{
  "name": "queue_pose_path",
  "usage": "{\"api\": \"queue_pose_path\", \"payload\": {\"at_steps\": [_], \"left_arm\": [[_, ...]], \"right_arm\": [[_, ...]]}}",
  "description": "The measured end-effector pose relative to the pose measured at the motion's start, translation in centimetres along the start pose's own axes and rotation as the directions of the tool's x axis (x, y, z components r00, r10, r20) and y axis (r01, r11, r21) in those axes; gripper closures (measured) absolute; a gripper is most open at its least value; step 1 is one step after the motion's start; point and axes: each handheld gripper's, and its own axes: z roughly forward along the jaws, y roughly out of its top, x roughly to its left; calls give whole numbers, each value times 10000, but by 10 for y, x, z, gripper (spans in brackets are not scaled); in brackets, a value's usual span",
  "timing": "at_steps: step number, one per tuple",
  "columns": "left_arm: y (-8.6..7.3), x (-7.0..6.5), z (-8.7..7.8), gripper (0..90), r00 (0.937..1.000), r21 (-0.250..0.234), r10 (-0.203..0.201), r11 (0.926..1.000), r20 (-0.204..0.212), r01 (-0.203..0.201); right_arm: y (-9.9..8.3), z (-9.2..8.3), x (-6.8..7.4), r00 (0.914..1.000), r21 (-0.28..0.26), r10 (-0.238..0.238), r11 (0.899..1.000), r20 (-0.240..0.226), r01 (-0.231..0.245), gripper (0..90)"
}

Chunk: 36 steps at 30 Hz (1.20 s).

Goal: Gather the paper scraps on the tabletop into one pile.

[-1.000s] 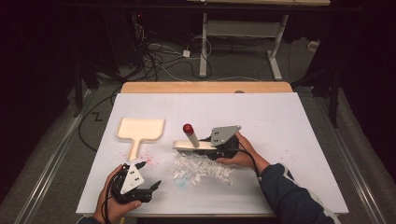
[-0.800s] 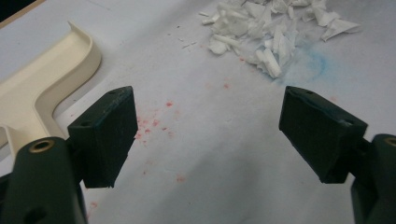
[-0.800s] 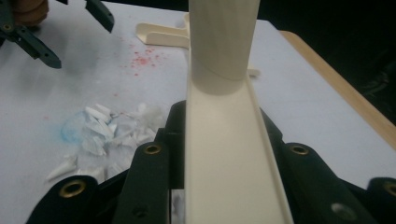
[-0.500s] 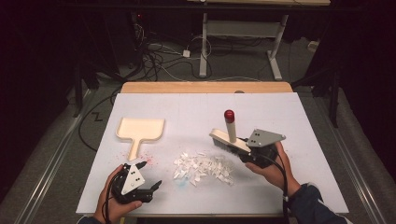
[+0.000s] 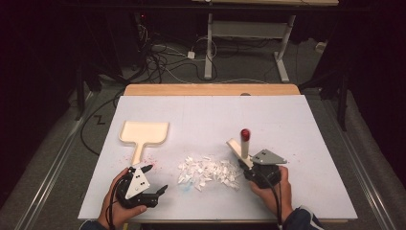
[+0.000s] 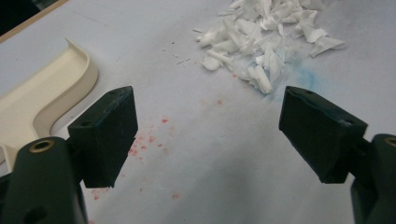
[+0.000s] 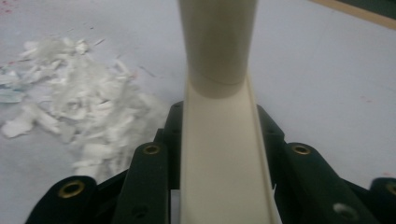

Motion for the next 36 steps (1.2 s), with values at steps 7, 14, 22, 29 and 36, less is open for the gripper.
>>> {"api": "queue_pose_path", "payload": {"at_steps": [7,14,22,29,36], "left_arm": [[1,-1,0,187,9999,-168,135,9998,77,-134],[2,0,1,186,9998,-199,126,9997,131,-124],[1,-1,1,186,9999,-148,88,9999,116,-86],[0,-2,0,186,9999,-72,121,9999,75,-120],[0,-1,2,186,10000,1,53,10000,1,-53]], "right_arm": [[6,11,42,9989,-51,-358,9994,-309,357,643],[24,25,62,9980,-535,-167,9985,-609,134,658],[47,27,65,9969,-1198,-260,9927,-748,169,681],[51,9,33,9983,-1589,24,9872,-581,-116,681],[44,-1,-23,9945,-1596,-134,9867,1034,299,681]]}}
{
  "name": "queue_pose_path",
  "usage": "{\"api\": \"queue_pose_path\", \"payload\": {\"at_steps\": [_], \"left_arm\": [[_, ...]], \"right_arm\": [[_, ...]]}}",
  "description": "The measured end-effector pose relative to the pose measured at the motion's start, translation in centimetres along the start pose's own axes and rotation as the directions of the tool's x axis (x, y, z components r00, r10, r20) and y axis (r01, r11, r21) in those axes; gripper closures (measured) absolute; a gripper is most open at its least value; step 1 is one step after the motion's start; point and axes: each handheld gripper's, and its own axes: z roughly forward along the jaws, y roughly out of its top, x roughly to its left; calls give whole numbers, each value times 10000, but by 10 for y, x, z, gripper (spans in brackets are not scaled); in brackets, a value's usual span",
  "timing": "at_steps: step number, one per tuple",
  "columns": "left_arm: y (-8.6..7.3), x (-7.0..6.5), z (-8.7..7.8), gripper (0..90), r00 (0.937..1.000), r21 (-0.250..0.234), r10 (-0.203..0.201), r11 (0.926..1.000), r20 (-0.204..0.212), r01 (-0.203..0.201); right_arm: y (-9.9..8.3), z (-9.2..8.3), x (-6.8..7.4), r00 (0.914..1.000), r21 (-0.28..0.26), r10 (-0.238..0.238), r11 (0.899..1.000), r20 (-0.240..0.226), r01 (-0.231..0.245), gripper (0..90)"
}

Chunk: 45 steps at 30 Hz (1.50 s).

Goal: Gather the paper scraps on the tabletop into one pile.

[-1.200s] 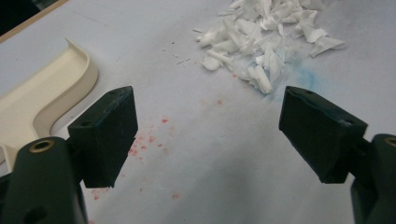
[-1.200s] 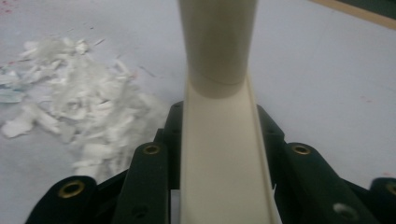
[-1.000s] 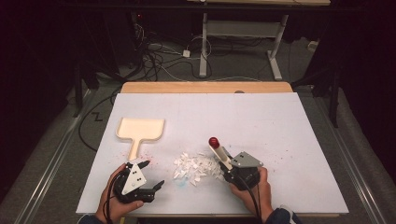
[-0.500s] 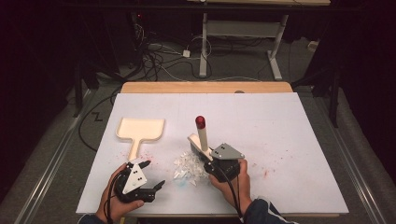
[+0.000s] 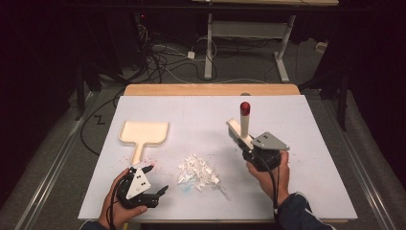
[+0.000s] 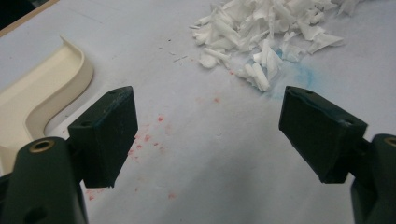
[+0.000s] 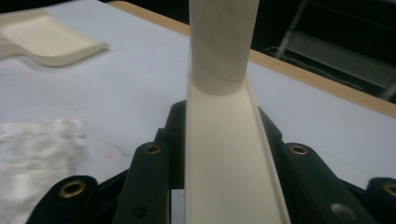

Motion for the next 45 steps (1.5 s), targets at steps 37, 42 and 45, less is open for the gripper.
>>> {"api": "queue_pose_path", "payload": {"at_steps": [37,42,45], "left_arm": [[0,-1,-1,186,10000,-65,64,10000,-1,-64],[1,-1,0,187,9999,-6,104,9999,43,-104],[1,-2,0,186,9999,13,113,9999,26,-113]], "right_arm": [[3,-44,4,9586,-109,-547,9985,-2796,538,681],[-13,-73,-27,9630,482,-415,9973,-2663,563,681],[-26,-85,-39,9625,891,-404,9938,-2683,666,681]]}}
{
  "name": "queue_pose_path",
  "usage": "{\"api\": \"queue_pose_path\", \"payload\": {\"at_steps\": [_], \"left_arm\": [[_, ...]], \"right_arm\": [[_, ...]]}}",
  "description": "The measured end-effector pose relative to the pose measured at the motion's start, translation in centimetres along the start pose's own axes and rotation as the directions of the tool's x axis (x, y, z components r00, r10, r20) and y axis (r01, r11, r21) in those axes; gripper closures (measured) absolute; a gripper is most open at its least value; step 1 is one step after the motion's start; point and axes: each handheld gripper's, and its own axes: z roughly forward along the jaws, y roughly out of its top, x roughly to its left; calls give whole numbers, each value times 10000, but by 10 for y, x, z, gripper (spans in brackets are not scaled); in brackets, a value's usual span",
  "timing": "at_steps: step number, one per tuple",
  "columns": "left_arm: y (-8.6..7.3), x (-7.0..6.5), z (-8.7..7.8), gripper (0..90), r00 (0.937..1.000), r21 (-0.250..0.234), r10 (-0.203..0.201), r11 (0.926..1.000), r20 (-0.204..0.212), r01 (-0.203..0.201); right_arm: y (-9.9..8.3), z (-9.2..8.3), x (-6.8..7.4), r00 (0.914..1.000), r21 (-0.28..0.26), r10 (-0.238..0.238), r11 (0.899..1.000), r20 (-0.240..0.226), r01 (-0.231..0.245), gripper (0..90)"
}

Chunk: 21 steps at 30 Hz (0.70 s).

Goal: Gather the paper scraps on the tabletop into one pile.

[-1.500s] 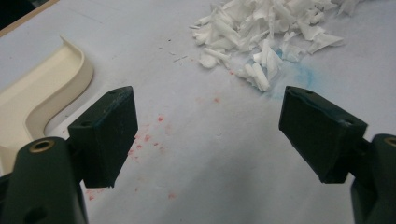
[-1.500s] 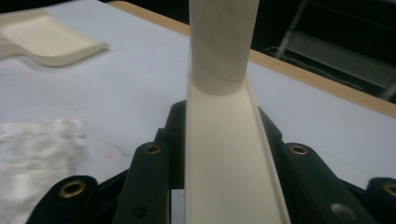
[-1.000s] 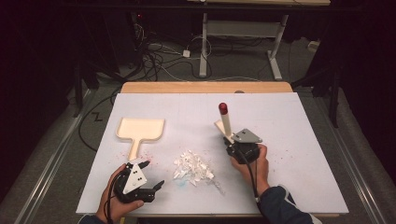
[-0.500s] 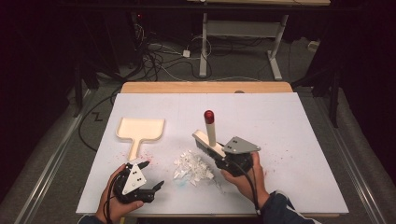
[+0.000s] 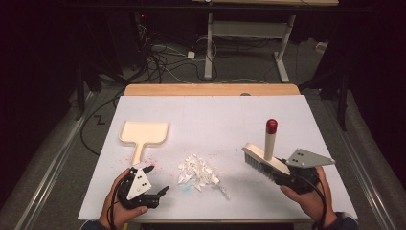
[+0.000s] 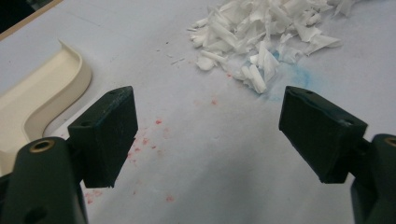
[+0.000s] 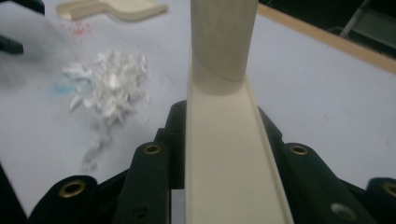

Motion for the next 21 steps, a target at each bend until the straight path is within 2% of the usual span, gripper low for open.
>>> {"api": "queue_pose_path", "payload": {"at_steps": [3,7,9,12,15,19,21], "left_arm": [[0,0,0,186,10000,19,-4,10000,-23,4],[0,0,1,187,10000,59,-44,10000,-48,44],[0,0,2,187,10000,154,-28,9999,-69,29],[1,0,3,186,10000,199,-34,9998,-90,36],[2,-1,4,186,10000,205,-25,9998,-95,27],[2,-1,7,187,10000,271,34,9996,-35,-33],[3,-1,8,186,10000,294,56,9996,0,-56]], "right_arm": [[-20,-13,-5,9999,473,-81,9988,-135,88,681],[-43,-35,-9,9978,837,-288,9959,-598,337,681],[-53,-46,-11,9941,896,-52,9959,-1087,150,681],[-65,-54,-6,9846,1051,-34,9942,-1747,220,681],[-68,-51,5,9685,1083,-95,9934,-2487,376,681],[-59,-33,21,9545,1078,-578,9898,-2926,930,681],[-52,-20,28,9433,1094,-871,9857,-3202,1282,681]]}}
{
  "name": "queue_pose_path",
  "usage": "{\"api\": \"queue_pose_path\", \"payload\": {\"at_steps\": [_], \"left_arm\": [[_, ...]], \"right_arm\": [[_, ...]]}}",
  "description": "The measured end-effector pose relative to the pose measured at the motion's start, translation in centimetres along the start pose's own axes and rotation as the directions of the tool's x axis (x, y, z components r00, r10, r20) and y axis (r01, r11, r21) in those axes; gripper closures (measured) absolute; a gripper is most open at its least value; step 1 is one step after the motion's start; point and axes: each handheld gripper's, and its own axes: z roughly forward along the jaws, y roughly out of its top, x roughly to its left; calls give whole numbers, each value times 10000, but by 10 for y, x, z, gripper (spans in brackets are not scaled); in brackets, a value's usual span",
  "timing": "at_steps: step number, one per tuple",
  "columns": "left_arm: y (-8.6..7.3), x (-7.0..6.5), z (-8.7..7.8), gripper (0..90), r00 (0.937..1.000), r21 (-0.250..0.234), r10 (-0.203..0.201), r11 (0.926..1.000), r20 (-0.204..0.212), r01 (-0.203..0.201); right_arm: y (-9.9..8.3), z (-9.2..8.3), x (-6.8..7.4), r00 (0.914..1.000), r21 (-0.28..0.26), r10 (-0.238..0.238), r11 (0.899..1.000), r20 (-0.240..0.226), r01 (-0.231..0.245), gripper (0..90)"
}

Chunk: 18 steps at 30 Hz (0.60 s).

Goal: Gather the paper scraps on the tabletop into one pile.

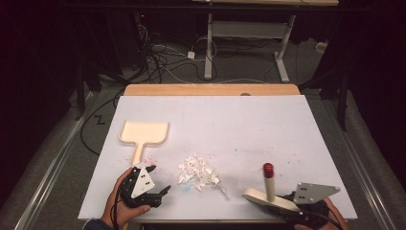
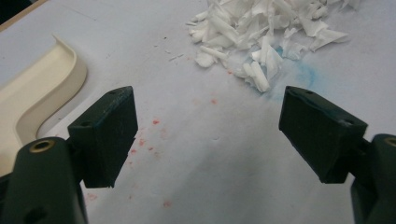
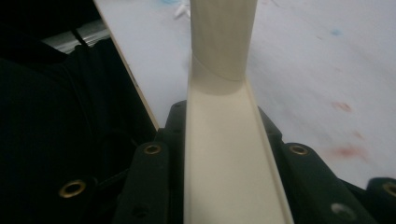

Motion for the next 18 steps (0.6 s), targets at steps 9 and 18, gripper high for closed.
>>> {"api": "queue_pose_path", "payload": {"at_steps": [9,18], "left_arm": [[0,1,0,187,10000,-21,33,10000,48,-33],[-3,3,-1,186,10000,1,-46,10000,5,46]], "right_arm": [[59,63,11,9903,-460,-1309,9906,-473,1288,681],[96,98,6,9796,-1518,-1914,9718,-615,1804,681]]}}
